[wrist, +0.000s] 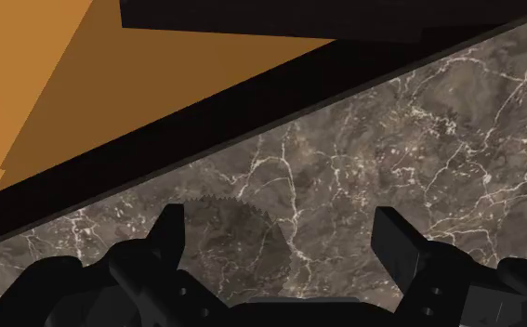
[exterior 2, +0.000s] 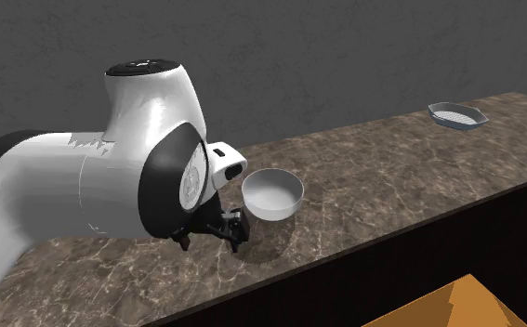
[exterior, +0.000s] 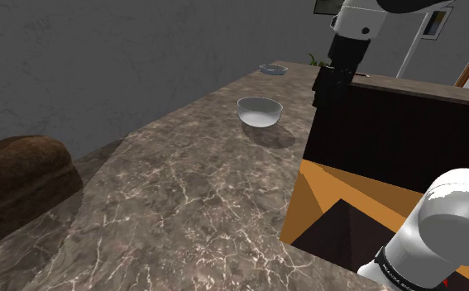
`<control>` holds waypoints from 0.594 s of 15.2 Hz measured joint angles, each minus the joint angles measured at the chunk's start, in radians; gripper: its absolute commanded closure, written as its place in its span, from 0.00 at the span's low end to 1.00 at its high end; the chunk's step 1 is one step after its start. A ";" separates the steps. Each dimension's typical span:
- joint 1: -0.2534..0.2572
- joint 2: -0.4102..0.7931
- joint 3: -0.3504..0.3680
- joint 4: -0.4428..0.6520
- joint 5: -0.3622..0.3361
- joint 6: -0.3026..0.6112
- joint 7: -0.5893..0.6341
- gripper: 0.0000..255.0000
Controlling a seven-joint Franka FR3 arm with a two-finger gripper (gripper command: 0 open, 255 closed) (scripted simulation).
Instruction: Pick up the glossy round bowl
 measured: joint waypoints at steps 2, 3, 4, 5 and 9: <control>0.000 0.018 0.002 0.005 0.000 0.012 0.002 0.00; -0.002 0.050 -0.001 0.017 -0.003 0.032 -0.001 0.00; -0.003 0.084 -0.002 0.026 -0.006 0.056 -0.002 0.00; -0.004 0.128 0.001 0.048 -0.006 0.077 0.001 0.00; -0.008 0.257 0.000 0.099 -0.015 0.152 0.002 0.00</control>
